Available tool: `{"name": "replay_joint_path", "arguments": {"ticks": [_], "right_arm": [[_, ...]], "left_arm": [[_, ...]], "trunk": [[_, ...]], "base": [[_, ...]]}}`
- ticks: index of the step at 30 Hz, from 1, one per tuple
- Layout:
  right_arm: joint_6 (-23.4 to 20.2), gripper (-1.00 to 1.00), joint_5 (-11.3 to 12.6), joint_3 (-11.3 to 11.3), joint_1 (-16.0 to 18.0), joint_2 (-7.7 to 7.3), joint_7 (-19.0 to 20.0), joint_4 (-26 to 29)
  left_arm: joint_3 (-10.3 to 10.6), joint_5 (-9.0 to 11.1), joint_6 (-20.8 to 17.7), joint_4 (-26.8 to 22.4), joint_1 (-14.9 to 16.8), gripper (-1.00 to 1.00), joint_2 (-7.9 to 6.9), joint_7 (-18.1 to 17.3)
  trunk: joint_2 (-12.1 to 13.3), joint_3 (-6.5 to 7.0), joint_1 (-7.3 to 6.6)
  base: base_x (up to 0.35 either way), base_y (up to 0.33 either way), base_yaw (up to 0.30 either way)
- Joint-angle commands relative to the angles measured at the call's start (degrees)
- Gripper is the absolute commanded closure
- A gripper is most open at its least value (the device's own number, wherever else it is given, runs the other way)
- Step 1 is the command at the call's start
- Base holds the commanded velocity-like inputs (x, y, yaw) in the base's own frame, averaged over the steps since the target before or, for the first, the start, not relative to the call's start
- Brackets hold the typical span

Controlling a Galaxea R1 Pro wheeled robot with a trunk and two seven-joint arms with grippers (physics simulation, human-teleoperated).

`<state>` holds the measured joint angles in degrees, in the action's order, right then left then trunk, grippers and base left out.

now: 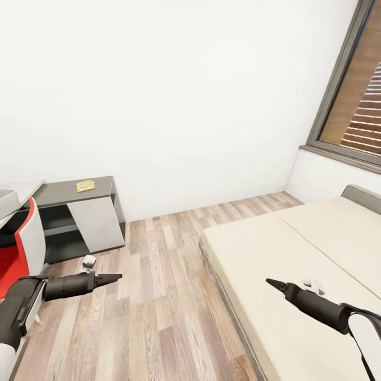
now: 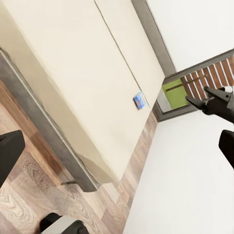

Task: Put all the toys in the child's room - the three board games (two on the bed and one on the table), the two jigsaw puzzles on the table, and the tennis ball on the table - inside the toy box on the table in the child's room.

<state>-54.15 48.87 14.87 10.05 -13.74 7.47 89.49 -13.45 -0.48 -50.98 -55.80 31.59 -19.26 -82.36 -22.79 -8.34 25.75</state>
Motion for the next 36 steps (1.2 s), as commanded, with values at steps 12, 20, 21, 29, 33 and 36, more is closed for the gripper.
{"name": "replay_joint_path", "arguments": {"ticks": [12,20,21,29,33,36], "right_arm": [[-1.8,-1.00,-0.6,3.3,0.1,0.14,2.1,-0.1],[-2.3,-1.00,-0.3,4.0,0.1,0.17,2.2,0.0],[-2.3,-1.00,-0.3,4.0,0.1,0.20,2.2,0.0],[-2.4,-1.00,-0.4,4.1,0.1,0.22,2.2,0.0],[-2.4,-1.00,-0.5,4.1,0.1,0.21,2.2,0.0],[-2.4,-1.00,-0.6,4.1,0.1,0.21,2.2,0.0]], "left_arm": [[0.0,0.0,-0.6,0.0,0.0,-1.00,0.02,-0.3],[0.0,0.0,-0.6,0.0,0.0,-1.00,0.06,-0.3],[0.0,0.0,-0.6,0.0,0.0,-1.00,0.07,-0.3],[0.0,0.0,-0.6,0.0,0.0,-1.00,0.06,-0.3],[0.0,0.0,-0.6,0.0,0.0,-1.00,0.05,-0.4],[0.0,0.0,-0.6,0.0,0.0,-1.00,0.08,-0.4]], "trunk": [[-0.1,-0.19,0.03],[-0.1,-0.19,0.03],[-0.1,-0.19,0.03],[-0.1,-0.27,0.03],[-0.1,-0.47,0.03],[-0.1,-0.66,0.03]], "base": [[-0.099,-0.001,0.017],[-0.087,-0.001,0.001],[-0.023,-0.031,0.000],[-0.039,-0.162,0.021],[-0.013,-0.091,0.120],[-0.005,-0.033,0.162]]}}
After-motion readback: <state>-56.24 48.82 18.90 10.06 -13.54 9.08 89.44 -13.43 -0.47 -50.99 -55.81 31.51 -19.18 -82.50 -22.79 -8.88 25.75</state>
